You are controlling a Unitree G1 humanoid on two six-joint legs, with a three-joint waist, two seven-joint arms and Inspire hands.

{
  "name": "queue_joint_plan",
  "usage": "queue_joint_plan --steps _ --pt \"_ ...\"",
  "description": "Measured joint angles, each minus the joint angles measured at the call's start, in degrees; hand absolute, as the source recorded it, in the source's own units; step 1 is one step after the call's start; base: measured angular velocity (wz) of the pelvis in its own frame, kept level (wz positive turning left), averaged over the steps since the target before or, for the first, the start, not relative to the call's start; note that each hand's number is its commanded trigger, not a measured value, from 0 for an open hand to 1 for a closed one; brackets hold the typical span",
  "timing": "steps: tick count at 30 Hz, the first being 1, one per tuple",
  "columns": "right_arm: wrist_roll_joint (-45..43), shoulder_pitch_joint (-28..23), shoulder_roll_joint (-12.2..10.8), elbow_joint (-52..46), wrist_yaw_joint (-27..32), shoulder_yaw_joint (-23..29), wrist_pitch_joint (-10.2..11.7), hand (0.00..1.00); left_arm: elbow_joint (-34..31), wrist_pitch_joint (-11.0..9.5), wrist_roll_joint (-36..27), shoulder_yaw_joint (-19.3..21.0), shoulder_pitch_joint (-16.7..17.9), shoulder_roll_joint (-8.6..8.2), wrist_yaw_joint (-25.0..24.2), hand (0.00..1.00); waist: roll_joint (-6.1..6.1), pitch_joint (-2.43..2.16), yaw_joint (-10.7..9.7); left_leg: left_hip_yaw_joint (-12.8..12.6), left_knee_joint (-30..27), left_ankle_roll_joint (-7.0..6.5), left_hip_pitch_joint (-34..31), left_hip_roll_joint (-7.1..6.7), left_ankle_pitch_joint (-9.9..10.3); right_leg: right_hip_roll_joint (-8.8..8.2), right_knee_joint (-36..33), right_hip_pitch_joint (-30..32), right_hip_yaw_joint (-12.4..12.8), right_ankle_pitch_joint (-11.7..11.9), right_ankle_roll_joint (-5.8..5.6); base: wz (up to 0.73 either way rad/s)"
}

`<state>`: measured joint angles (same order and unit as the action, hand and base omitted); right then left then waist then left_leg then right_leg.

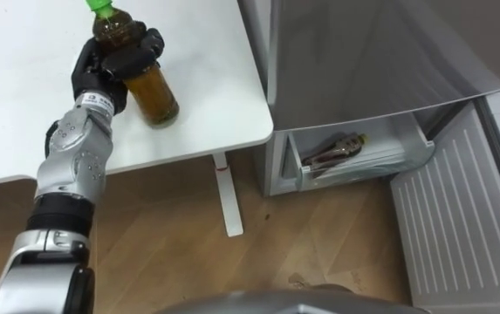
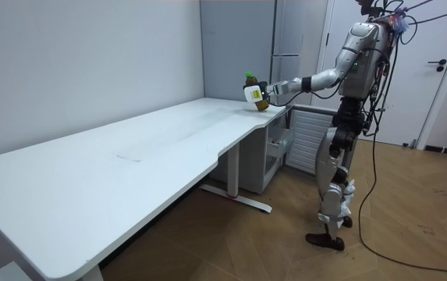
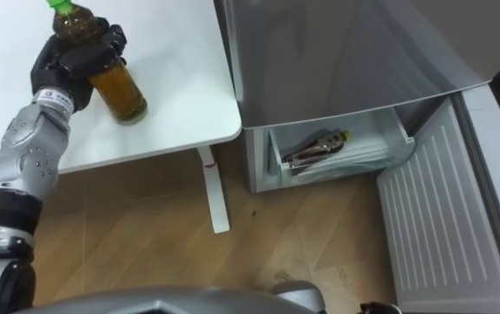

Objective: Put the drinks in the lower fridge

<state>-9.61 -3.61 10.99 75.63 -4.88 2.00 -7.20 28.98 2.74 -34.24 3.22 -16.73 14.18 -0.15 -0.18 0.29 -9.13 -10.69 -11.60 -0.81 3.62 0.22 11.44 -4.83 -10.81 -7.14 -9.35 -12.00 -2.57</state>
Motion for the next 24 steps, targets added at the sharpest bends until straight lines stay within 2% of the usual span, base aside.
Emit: queue_joint_plan --steps 3,5,9,12,15,17,21,24 --pt "0.1 0.2 0.0 -0.2 -0.1 -0.2 -0.1 0.00 -0.3 0.2 0.0 0.0 0.0 0.00 0.0 1.00 0.07 -0.01 0.0 -0.1 -0.2 0.00 -0.2 0.05 0.0 0.00 0.0 0.5 0.0 0.0 0.00 0.00" --pt "0.1 1.0 0.0 -0.2 -0.1 -0.7 -0.4 0.00 -3.0 1.8 0.0 -0.1 0.0 -0.18 0.0 1.00 0.15 -0.05 -0.1 0.0 -0.3 -0.01 -1.6 0.04 0.0 0.00 0.0 1.3 -0.1 0.0 0.03 0.04" --pt "0.0 2.0 -0.1 -0.2 -0.3 -0.7 -0.3 0.00 -7.5 2.2 0.1 -1.4 0.0 -0.24 -0.4 1.00 0.21 -0.03 0.1 0.1 -0.7 -0.01 -2.1 0.06 0.0 0.00 0.0 1.5 -0.2 0.0 0.04 0.01" --pt "0.1 2.5 0.0 -0.2 -0.3 -0.8 -0.1 0.00 -13.0 2.2 0.3 -4.3 0.0 -0.26 -0.7 1.00 0.38 0.05 0.2 0.5 -1.0 -0.01 -2.1 -0.01 0.0 -0.02 0.2 1.1 -0.3 0.0 0.03 0.07" --pt "0.3 2.6 0.3 -0.7 -0.2 -1.9 0.1 0.00 -17.0 2.2 0.8 -6.9 0.1 -0.36 -3.2 1.00 0.98 0.24 0.5 0.7 -1.2 -0.01 -1.9 -0.02 0.0 -0.02 0.2 0.7 -0.5 0.0 0.03 0.04" --pt "1.3 2.7 0.8 -1.6 0.0 -4.0 0.2 0.00 -19.4 2.2 0.7 -8.9 0.2 -1.22 -4.1 1.00 1.46 0.50 0.7 1.2 -1.2 -0.01 -2.0 -0.04 0.0 -0.02 0.3 0.7 -0.7 0.0 0.03 0.03" --pt "2.6 3.6 1.0 -2.7 0.1 -6.0 0.2 0.00 -23.0 2.3 1.2 -12.8 0.2 -3.93 -6.9 1.00 1.52 0.51 1.8 1.5 -1.4 0.00 -2.5 -0.01 0.0 0.02 0.2 1.1 -1.0 0.0 0.03 0.03" --pt "2.9 4.1 1.1 -3.4 0.6 -7.7 0.2 0.00 -24.3 2.2 1.2 -13.6 0.2 -4.73 -9.6 1.00 1.49 0.51 2.0 1.4 -1.8 0.00 -3.0 0.03 0.0 0.01 0.0 1.4 -1.0 0.0 0.03 0.00"
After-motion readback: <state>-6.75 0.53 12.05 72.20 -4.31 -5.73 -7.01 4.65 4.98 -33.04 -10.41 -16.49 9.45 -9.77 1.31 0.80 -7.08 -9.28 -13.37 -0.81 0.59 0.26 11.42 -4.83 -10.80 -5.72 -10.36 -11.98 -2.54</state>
